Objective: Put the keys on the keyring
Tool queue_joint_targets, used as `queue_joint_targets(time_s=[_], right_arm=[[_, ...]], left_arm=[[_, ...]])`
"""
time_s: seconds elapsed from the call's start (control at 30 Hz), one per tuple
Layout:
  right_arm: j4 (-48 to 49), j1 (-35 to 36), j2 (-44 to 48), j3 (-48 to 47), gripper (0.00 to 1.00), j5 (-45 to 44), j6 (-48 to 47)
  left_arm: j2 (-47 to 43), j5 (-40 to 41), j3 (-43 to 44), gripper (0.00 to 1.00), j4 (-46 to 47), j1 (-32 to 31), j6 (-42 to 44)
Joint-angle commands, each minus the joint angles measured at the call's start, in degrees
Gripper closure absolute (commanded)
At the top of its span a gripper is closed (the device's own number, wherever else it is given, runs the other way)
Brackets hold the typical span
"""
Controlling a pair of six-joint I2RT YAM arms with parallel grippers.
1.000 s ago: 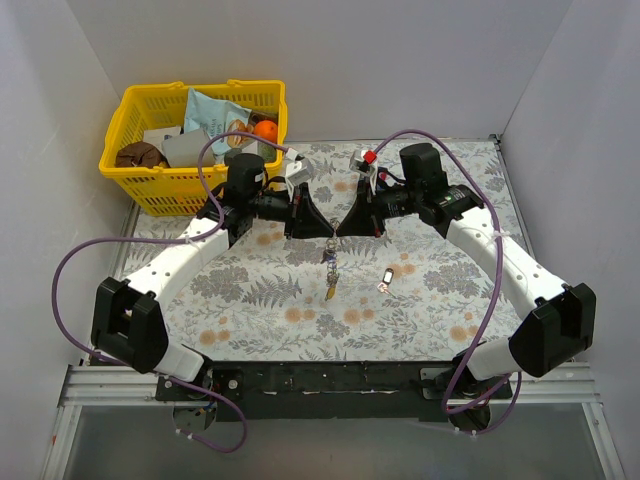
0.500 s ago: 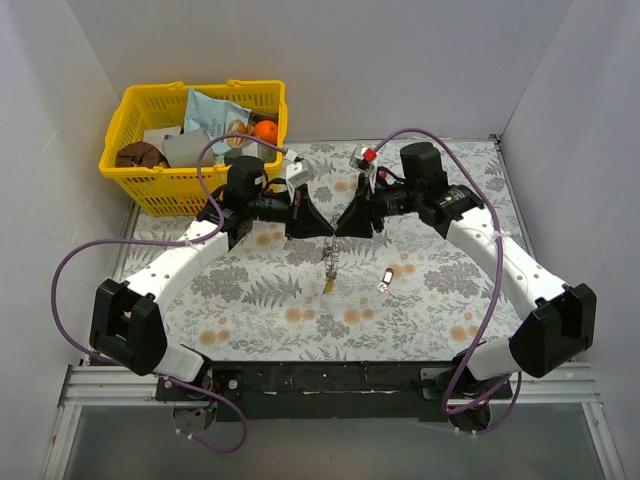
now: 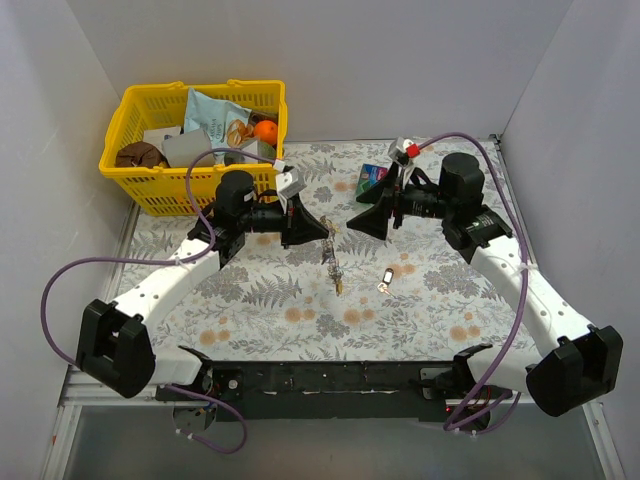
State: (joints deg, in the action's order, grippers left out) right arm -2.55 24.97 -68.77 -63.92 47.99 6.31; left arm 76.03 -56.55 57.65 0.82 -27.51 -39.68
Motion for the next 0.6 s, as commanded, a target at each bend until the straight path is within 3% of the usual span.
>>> queue_joint_targets(time_s=[0.0, 0.17, 0.43, 0.57], right_arm=[[11.32, -2.64, 1.10, 3.09, 0.10, 3.78, 7.40], [15.29, -5.28, 1.10, 5.21, 0.09, 5.80, 11.88], [16.52, -7.30, 1.27, 6.97, 0.07, 6.15, 14.26], [16.87, -7.48, 0.48, 7.32, 0.07, 6.59, 14.87]], left_arm=[[-5.44, 2.15, -2.97, 1.00, 7.61, -0.18, -0.05], [-8.70, 3.82, -6.49, 1.00, 11.92, -0.27, 2.94], [-12.83, 4.87, -8.78, 1.00, 11.31, -0.18, 10.84], [-15.11, 4.96, -9.05, 1.00, 7.89, -0.70, 19.69]])
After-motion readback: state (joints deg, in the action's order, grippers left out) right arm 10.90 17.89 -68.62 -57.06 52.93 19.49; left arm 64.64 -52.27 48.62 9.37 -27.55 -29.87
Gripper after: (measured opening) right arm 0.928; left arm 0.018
